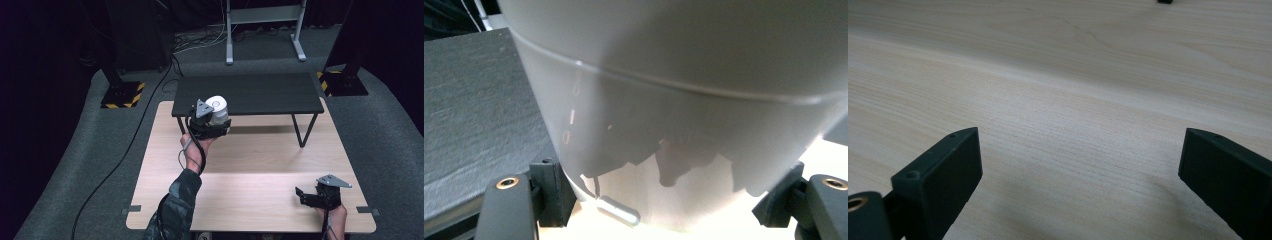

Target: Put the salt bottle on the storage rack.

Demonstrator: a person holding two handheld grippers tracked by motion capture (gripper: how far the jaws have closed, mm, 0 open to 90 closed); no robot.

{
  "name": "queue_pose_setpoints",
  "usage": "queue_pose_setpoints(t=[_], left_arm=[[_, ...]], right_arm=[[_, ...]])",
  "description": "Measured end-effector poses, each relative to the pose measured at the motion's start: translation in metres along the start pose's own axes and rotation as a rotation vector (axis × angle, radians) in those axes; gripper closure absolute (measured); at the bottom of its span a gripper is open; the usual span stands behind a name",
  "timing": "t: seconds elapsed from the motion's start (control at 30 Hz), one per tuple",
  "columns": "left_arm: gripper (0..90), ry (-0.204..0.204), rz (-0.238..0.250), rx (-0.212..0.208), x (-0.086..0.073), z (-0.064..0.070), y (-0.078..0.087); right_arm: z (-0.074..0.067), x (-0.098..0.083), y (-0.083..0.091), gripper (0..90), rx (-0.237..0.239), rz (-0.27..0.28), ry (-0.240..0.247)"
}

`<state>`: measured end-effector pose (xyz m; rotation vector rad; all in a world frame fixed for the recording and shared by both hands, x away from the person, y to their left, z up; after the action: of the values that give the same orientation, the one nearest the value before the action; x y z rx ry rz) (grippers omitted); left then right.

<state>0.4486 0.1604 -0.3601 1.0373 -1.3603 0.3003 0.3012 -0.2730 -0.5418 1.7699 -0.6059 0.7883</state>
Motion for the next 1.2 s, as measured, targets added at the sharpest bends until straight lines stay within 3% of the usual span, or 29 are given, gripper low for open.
queue_pose_setpoints(t=[0.2,0.73,1.03,1.2], left_arm=[[27.8,0.001,-0.004,-0.026,0.01,-0.002,-0.008],[27.8,-0.039,0.027,-0.09,0.038,0.012,-0.016],[27.8,-0.057,0.034,-0.104,0.052,0.014,-0.024],[27.8,-0.042,0.033,-0.112,0.059,0.012,-0.032]], right_arm=[[0.0,0.0,0.0,2.6,0.0,0.0,0.002],[0.0,0.0,0.0,2.6,0.001,0.0,0.0],[0.0,0.0,0.0,2.6,0.003,0.0,-0.001],[0.001,0.0,0.0,2.7,0.004,-0.001,-0.003]])
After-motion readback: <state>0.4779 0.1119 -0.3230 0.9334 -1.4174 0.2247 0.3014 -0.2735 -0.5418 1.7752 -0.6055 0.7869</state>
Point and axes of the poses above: each handheld gripper's, and its own axes: y roughly backward along the jaws, x roughly out of its top, z roughly to its right, the point moved 9 cm from there along -y, roughly forward along the jaws, and after that the axes turned 9 degrees about -y, right-handed, at the moved point
